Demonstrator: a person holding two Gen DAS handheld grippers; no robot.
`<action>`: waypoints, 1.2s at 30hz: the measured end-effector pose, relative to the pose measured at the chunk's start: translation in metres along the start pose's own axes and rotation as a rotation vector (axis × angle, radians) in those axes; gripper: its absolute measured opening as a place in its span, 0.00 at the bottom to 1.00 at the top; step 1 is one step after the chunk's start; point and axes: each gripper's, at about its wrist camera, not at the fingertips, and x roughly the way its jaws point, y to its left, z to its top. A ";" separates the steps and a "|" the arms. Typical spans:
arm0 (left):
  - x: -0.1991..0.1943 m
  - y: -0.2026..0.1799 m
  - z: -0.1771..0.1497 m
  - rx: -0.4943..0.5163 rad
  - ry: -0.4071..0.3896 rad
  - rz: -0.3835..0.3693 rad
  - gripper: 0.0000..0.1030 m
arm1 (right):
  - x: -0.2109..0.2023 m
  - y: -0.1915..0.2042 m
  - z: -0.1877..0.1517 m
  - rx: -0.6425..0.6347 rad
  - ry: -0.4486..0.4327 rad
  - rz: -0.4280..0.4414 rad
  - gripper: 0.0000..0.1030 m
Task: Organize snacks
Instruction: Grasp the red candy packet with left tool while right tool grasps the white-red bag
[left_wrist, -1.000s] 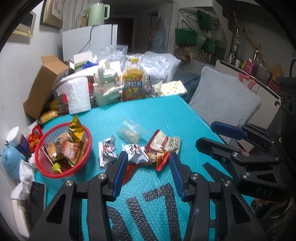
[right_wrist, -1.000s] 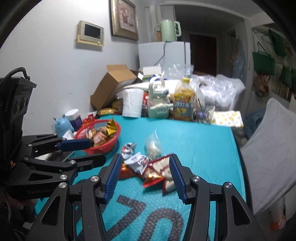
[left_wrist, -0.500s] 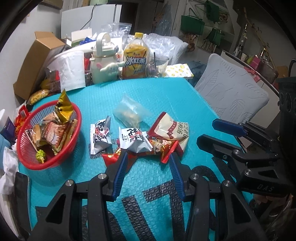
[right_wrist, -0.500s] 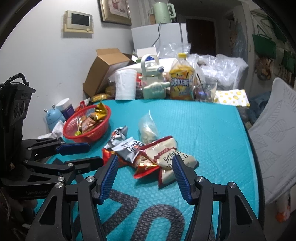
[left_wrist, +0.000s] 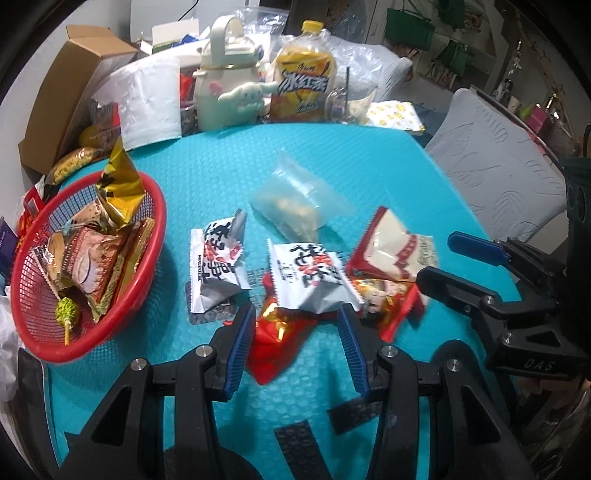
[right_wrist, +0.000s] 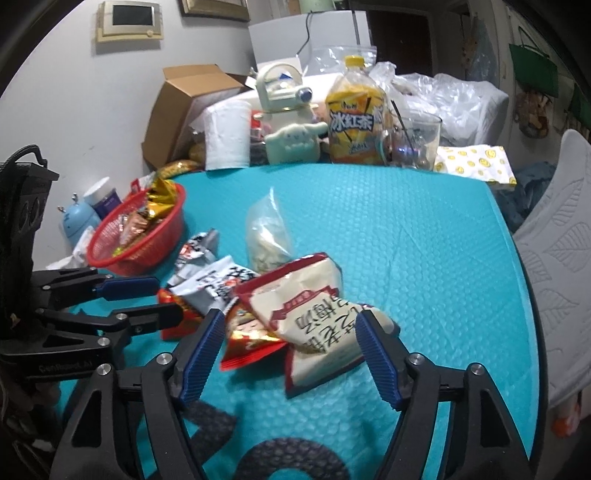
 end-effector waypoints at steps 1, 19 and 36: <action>0.003 0.001 0.000 -0.001 0.005 0.002 0.44 | 0.004 -0.003 0.000 0.001 0.007 -0.003 0.74; 0.038 0.003 -0.003 0.045 0.110 0.008 0.44 | 0.056 -0.016 0.013 -0.130 0.129 0.004 0.92; 0.025 -0.001 -0.015 0.036 0.077 0.008 0.36 | 0.039 -0.010 -0.010 -0.127 0.102 -0.062 0.44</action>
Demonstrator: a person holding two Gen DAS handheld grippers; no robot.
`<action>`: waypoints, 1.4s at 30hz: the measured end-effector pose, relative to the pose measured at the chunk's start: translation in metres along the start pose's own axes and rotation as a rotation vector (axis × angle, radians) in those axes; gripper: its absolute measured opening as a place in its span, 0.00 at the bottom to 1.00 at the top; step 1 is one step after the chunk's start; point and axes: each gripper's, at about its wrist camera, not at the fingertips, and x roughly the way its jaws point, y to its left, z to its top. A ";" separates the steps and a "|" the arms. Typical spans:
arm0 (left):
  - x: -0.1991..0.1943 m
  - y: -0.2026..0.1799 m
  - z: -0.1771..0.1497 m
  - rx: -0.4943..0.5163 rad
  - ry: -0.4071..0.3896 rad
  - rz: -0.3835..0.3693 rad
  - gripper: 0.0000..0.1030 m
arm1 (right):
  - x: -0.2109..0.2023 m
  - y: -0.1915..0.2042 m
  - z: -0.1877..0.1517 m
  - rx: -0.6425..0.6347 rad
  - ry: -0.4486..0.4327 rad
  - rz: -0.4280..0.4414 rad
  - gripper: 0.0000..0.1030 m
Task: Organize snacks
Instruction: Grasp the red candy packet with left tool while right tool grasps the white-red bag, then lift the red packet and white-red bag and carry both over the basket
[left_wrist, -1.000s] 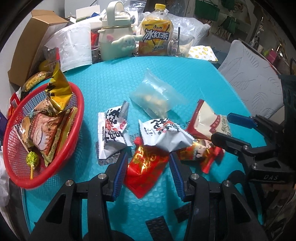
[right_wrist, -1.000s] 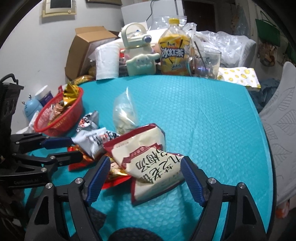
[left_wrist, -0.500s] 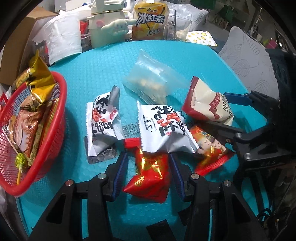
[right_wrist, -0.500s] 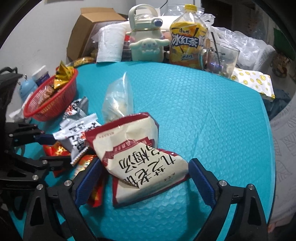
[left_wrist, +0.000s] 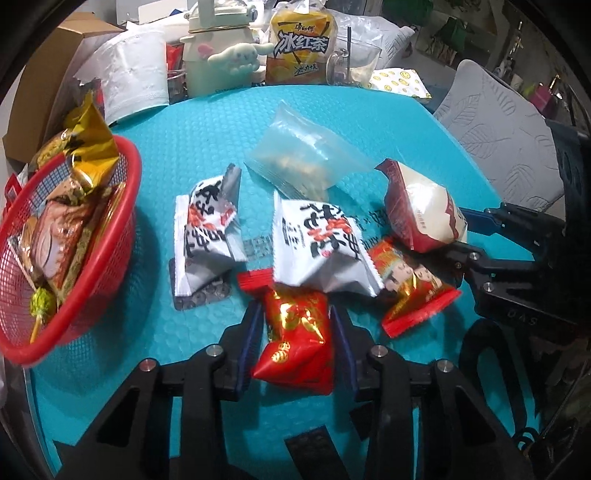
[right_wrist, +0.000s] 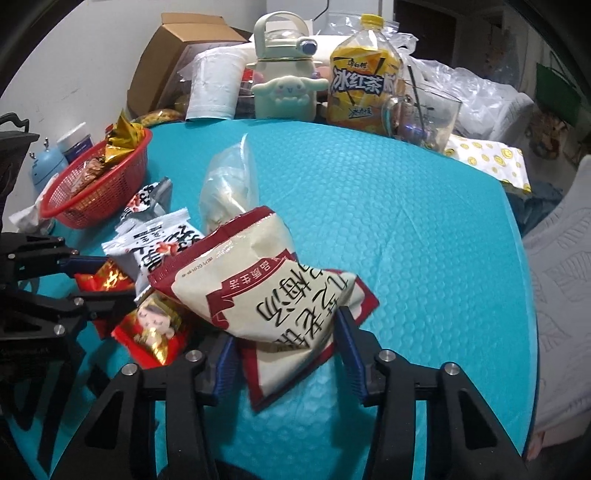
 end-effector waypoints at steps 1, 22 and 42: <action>-0.001 -0.001 -0.002 0.001 0.000 -0.002 0.36 | -0.003 0.001 -0.002 0.004 -0.002 0.000 0.43; -0.038 -0.037 -0.064 0.027 0.025 -0.084 0.34 | -0.068 0.034 -0.080 0.071 0.012 -0.017 0.39; -0.032 -0.040 -0.061 0.079 0.028 -0.067 0.37 | -0.074 0.039 -0.069 -0.050 0.024 -0.043 0.82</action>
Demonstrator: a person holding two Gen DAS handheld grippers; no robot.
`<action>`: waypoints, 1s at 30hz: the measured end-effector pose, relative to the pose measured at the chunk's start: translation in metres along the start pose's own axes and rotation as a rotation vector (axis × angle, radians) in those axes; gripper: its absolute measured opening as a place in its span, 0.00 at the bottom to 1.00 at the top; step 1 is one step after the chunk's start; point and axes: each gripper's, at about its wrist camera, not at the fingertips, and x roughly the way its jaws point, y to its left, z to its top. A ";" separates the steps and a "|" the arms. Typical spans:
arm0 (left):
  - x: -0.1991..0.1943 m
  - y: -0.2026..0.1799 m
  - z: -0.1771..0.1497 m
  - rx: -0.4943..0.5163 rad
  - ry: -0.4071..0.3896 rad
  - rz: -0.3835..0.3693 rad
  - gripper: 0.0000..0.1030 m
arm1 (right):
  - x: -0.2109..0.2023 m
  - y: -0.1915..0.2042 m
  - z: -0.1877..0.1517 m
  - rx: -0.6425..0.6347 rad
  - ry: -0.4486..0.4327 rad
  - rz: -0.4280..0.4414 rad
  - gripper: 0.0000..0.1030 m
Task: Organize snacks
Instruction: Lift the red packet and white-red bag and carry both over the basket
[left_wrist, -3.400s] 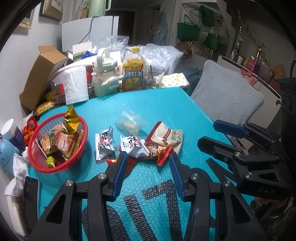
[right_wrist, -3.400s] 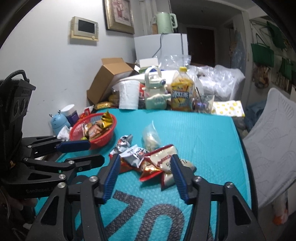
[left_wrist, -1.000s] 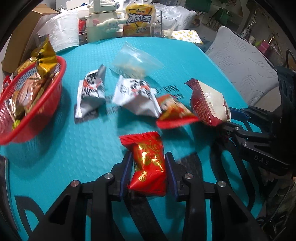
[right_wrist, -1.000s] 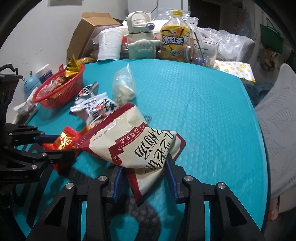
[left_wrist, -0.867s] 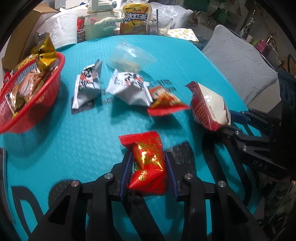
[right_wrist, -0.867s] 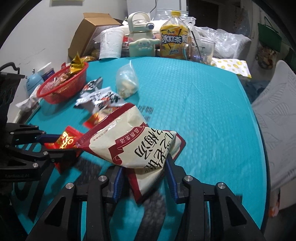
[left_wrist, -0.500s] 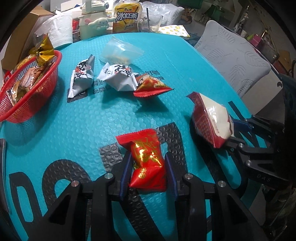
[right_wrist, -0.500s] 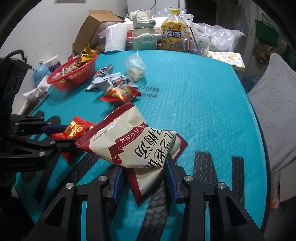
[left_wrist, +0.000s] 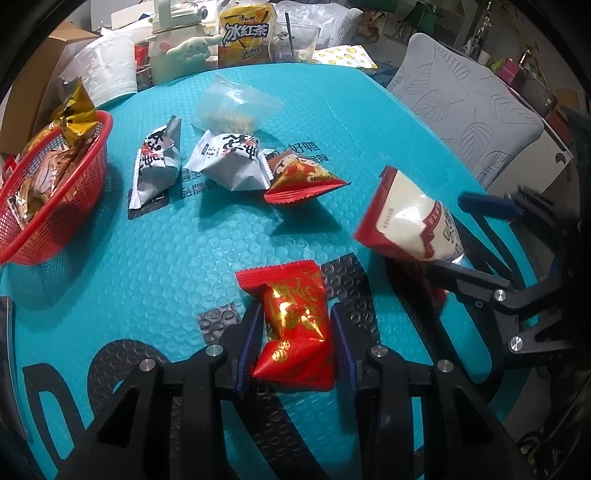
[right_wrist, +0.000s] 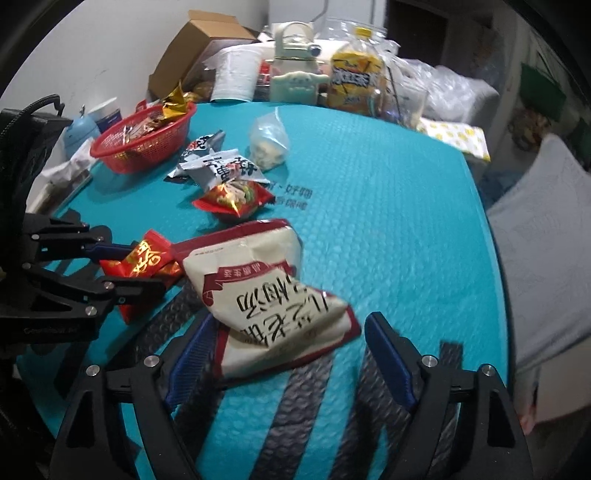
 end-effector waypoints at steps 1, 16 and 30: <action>0.001 0.000 0.002 0.000 -0.001 -0.003 0.38 | 0.002 0.000 0.002 -0.010 0.002 0.009 0.83; 0.011 -0.017 0.006 0.069 -0.012 0.017 0.64 | 0.025 -0.003 0.001 -0.003 0.002 0.059 0.78; 0.007 -0.008 0.006 0.022 -0.056 0.052 0.33 | 0.010 -0.008 -0.011 0.076 -0.052 0.060 0.59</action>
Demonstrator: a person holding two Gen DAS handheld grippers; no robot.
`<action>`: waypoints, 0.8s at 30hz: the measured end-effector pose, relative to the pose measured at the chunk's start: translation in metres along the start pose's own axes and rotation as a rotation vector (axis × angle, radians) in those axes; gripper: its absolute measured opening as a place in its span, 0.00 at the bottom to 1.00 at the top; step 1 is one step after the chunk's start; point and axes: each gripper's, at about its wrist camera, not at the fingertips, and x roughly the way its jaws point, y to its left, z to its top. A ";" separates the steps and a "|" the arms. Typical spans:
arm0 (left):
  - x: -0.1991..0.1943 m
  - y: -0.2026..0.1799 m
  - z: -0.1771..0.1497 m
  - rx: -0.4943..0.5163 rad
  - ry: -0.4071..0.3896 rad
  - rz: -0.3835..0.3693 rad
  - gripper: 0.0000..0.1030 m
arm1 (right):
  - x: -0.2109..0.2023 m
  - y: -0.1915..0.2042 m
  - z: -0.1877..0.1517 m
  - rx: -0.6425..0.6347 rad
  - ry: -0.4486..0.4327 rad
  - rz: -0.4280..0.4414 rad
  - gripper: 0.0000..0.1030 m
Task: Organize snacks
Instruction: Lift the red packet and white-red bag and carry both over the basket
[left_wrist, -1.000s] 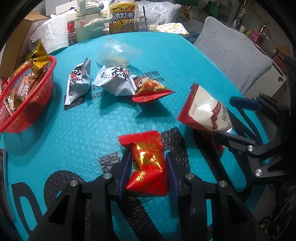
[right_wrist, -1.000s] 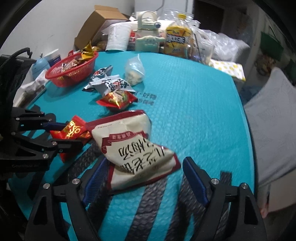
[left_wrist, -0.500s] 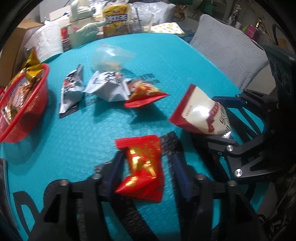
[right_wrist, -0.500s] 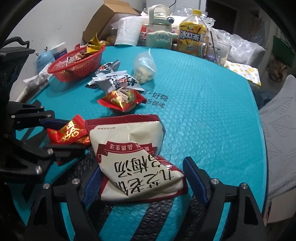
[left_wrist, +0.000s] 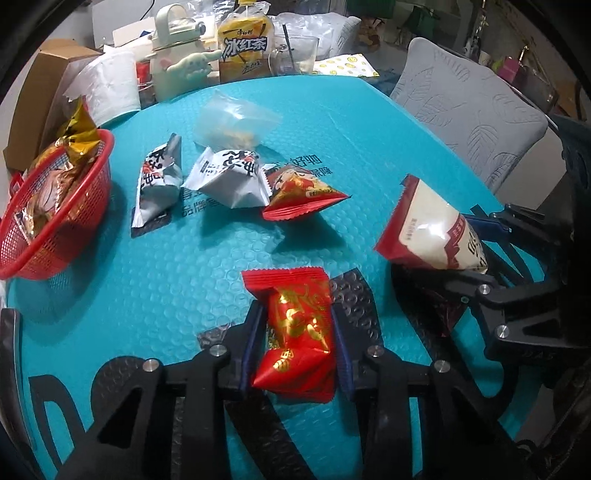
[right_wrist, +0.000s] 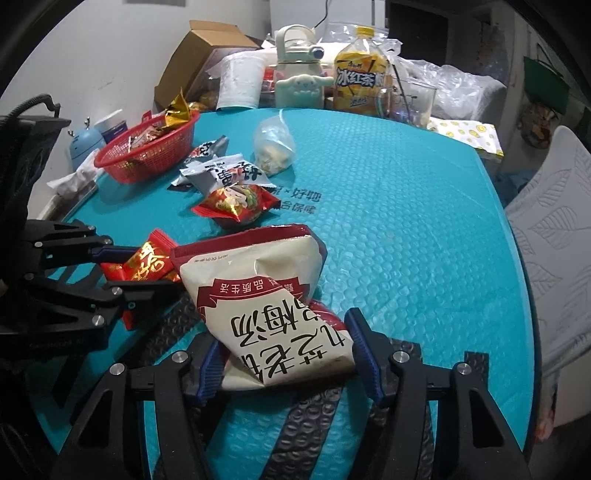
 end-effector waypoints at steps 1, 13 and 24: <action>0.000 0.000 0.000 -0.002 0.000 -0.003 0.33 | -0.001 0.000 0.000 0.005 -0.002 0.003 0.59; -0.020 0.007 -0.011 -0.044 -0.034 -0.040 0.33 | -0.010 0.015 -0.003 0.010 -0.005 0.034 0.59; -0.049 0.026 -0.016 -0.086 -0.100 -0.033 0.33 | -0.016 0.040 0.013 -0.019 -0.037 0.067 0.59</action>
